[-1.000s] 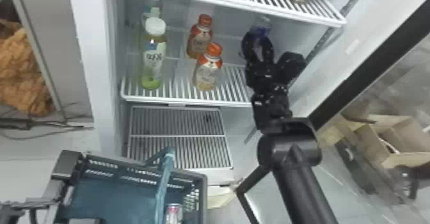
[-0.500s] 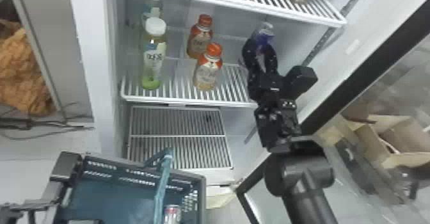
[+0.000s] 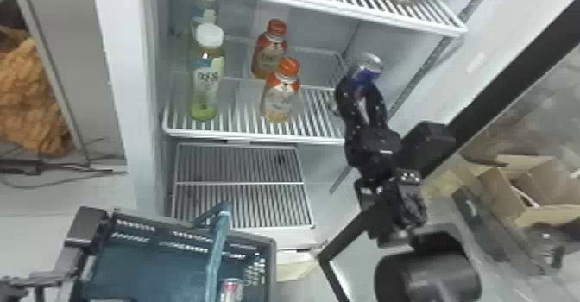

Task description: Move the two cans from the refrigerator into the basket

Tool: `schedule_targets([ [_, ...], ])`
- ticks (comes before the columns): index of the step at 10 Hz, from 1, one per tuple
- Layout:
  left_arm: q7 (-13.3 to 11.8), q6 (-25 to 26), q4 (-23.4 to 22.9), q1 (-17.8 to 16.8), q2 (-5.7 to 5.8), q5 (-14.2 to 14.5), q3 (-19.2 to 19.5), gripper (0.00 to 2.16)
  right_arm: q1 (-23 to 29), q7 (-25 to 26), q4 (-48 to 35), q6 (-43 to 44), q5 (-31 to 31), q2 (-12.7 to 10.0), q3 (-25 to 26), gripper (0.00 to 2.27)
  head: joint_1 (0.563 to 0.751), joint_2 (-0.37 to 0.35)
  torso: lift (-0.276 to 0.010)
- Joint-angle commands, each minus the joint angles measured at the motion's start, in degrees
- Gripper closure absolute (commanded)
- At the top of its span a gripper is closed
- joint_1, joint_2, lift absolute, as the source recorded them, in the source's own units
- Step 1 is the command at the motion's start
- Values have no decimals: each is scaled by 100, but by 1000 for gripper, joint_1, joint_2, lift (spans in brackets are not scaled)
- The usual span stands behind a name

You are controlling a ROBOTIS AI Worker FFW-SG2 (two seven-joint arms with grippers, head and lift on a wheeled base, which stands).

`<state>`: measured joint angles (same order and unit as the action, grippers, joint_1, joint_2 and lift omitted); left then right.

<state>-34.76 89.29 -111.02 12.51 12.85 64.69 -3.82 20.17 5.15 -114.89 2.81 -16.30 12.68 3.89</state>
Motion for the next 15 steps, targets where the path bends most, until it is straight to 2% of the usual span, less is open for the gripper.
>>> schedule_targets([
  [1, -4, 74, 0, 0, 7, -2, 5, 1210, 388, 3, -429, -13, -61, -46, 91, 895, 695, -350, -266],
  [5, 4, 74, 0, 14, 7, -25, -7, 1210, 1344, -23, -1681, -168, -415, -20, 171, 895, 695, -350, -266],
  [8, 4, 74, 0, 14, 7, -37, 16, 1210, 2286, -102, -2890, -927, -918, 33, 148, 895, 695, -350, -266],
  [10, 4, 74, 0, 14, -2, -48, 50, 1210, 2567, -155, -3284, -1237, -1009, -2, 45, 895, 695, -350, -266],
  [13, 4, 74, 0, 28, -11, -48, 73, 1210, 3102, -190, -3959, -2460, -1238, -46, 102, 895, 695, -350, -266],
  [15, 4, 74, 0, 56, -20, -59, 142, 1210, 3200, -357, -4268, -3458, -1181, -196, 342, 895, 695, -350, -266],
])
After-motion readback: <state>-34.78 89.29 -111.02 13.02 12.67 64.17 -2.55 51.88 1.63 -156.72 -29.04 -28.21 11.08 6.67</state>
